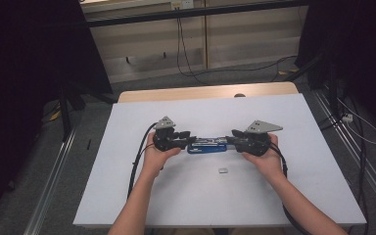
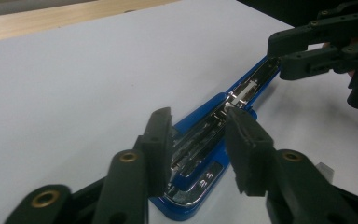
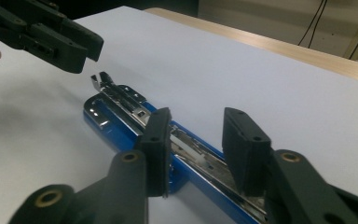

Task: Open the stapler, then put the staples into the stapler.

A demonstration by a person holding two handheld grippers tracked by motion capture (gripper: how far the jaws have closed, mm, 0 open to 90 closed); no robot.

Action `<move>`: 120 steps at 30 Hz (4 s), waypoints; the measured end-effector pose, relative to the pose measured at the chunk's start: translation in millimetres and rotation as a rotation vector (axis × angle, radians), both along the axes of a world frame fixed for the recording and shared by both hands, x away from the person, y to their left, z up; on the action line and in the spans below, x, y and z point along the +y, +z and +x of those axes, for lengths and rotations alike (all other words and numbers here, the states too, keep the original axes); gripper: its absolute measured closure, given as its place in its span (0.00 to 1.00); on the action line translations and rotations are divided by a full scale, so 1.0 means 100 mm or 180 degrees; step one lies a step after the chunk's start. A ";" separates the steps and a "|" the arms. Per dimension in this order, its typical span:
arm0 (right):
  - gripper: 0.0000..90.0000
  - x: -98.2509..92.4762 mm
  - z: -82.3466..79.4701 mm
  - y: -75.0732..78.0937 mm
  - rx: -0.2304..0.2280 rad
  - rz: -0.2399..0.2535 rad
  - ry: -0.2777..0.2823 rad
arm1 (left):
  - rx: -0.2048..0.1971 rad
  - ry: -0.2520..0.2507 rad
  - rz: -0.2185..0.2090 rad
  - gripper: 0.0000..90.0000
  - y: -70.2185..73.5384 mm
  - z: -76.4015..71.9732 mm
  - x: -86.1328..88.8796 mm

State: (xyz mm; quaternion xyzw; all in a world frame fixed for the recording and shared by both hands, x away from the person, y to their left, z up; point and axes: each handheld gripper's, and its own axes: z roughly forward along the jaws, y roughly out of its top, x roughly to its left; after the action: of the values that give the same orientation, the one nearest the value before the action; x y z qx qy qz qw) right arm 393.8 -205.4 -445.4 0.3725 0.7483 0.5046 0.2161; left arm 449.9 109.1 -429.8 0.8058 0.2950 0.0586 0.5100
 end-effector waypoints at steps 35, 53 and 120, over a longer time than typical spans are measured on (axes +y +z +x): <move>0.17 0.11 -0.21 -0.10 0.0564 -0.0335 0.1025 | -0.0113 0.0162 0.0288 0.09 0.02 -0.28 0.19; 0.58 0.20 -0.21 -0.13 0.0699 -0.0609 0.1403 | -0.0105 0.0254 0.0356 0.09 0.00 -0.37 0.39; 0.88 0.20 0.01 0.26 0.0566 -0.0770 0.1685 | -0.0117 0.0395 0.0338 0.09 0.04 -0.39 0.54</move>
State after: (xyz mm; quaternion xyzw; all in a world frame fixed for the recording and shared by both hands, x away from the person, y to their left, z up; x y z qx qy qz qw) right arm 395.3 -185.6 -419.6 0.1788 0.8900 0.4159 0.0535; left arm 411.1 163.5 -425.8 0.8107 0.3314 0.1205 0.4673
